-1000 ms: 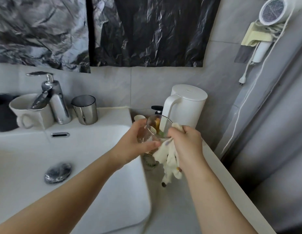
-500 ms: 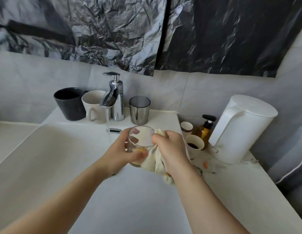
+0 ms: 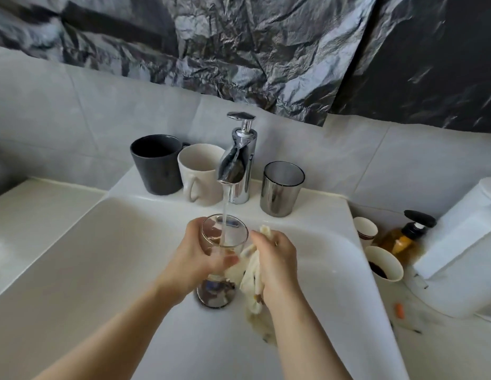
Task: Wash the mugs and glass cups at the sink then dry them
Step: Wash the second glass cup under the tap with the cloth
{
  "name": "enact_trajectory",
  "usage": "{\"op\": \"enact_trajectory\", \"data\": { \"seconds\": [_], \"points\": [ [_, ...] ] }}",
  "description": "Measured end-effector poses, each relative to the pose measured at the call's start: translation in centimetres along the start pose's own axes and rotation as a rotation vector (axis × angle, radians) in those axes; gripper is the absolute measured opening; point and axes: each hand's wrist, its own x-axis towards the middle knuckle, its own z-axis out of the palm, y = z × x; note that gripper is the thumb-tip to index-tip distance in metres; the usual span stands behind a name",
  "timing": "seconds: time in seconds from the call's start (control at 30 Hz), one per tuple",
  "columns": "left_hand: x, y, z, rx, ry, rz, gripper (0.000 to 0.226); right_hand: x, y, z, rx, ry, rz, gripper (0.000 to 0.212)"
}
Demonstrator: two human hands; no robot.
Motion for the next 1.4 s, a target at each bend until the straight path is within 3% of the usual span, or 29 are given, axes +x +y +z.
{"op": "enact_trajectory", "data": {
  "seconds": [0.2, 0.3, 0.33, 0.53, 0.77, 0.87, 0.97, 1.13, 1.4],
  "points": [
    [0.4, 0.2, -0.4, -0.019, 0.008, -0.028, 0.064, 0.4, 0.5, 0.4, 0.026, 0.038, 0.145, 0.044],
    [0.4, 0.1, -0.4, -0.072, -0.023, -0.082, 0.063, 0.5, 0.6, -0.3, 0.124, 0.031, 0.201, 0.010],
    [0.4, 0.1, -0.4, -0.088, -0.039, -0.103, 0.060, 0.5, 0.5, -0.7, 0.132, 0.028, 0.210, 0.009],
    [-0.1, 0.5, -0.3, -0.153, -0.033, -0.271, 0.041, 0.4, 0.3, -1.6, 0.025, -0.025, 0.081, 0.021],
    [0.2, 0.4, -0.7, -0.295, -0.108, -0.415, 0.076, -0.3, 0.3, -1.4, -0.004, -0.044, 0.044, 0.021],
    [0.3, 0.4, -0.5, -0.340, -0.137, -0.478, 0.072, -0.7, 0.4, -1.7, 0.008, -0.017, 0.020, 0.021],
    [0.3, 0.1, -0.1, -0.491, -0.110, -0.604, 0.062, -0.9, 0.8, -1.6, 0.002, 0.018, -0.017, 0.022],
    [-0.1, 0.4, 0.1, -0.576, -0.049, -0.713, 0.064, -0.7, 1.1, -1.6, 0.021, 0.101, -0.066, 0.036],
    [-0.6, 1.1, -0.2, -0.615, 0.055, -0.778, 0.055, -1.3, 1.1, -0.6, 0.010, 0.096, -0.082, 0.022]
  ]
}}
